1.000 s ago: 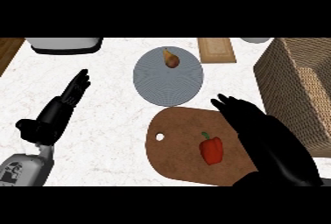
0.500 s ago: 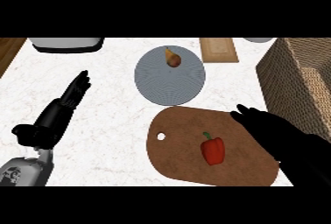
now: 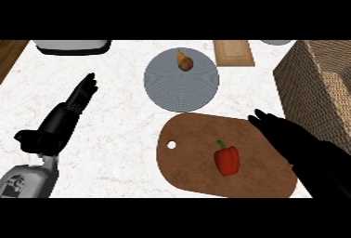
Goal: Pick the bell pepper from the cutting board and place it in the basket
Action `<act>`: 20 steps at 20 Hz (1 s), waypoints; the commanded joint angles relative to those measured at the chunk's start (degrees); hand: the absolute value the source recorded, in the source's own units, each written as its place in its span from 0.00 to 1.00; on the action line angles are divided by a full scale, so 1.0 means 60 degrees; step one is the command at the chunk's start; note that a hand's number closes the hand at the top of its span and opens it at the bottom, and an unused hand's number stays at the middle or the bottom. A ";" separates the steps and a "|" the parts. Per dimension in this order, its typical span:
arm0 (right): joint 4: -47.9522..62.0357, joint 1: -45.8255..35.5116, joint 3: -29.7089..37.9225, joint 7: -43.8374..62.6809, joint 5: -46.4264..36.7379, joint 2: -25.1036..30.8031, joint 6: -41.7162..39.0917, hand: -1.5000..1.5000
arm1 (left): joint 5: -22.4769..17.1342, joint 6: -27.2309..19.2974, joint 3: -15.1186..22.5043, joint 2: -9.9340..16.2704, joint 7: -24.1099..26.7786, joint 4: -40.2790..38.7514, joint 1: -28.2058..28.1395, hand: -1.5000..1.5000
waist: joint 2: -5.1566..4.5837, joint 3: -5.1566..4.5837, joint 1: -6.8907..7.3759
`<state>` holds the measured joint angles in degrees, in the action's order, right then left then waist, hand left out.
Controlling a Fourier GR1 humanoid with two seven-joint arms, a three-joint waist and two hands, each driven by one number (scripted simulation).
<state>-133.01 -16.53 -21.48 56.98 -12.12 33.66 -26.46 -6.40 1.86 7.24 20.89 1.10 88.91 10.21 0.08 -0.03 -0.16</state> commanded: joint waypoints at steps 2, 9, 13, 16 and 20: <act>0.1002 0.0905 -0.0596 -0.0941 -0.1899 -0.0844 0.0595 0.00 | -0.0016 0.0381 -0.0430 0.0058 0.0029 -0.0330 0.0368 0.50 | -0.0021 0.0009 0.0014; 0.2324 0.1832 -0.0790 -0.3027 -0.3794 -0.1242 0.1567 0.00 | 0.0549 0.0065 -0.0100 -0.0452 -0.0498 0.1132 -0.0644 0.50 | -0.0004 0.0010 0.0052; 0.3497 0.1264 -0.0475 -0.3871 -0.4131 -0.1700 0.1746 0.00 | 0.0816 0.0292 -0.0327 -0.0845 0.0207 -0.0721 0.0434 0.50 | -0.0029 0.0005 0.0008; 0.3331 0.1690 -0.1147 -0.3663 -0.4995 -0.2461 0.1772 0.00 | 0.0845 0.0543 -0.0583 -0.0763 -0.0449 0.0099 0.0197 0.50 | -0.0011 0.0005 0.0027; 0.3052 0.1408 -0.0924 -0.3613 -0.4697 -0.2749 0.1273 0.00 | 0.0910 0.0538 -0.0232 -0.1061 -0.0740 0.1129 -0.0683 0.50 | 0.0000 0.0005 0.0058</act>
<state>-113.59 -6.92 -26.72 33.91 -39.75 20.25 -16.41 -1.89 5.25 4.20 16.47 -0.57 90.77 9.02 0.01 0.02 0.06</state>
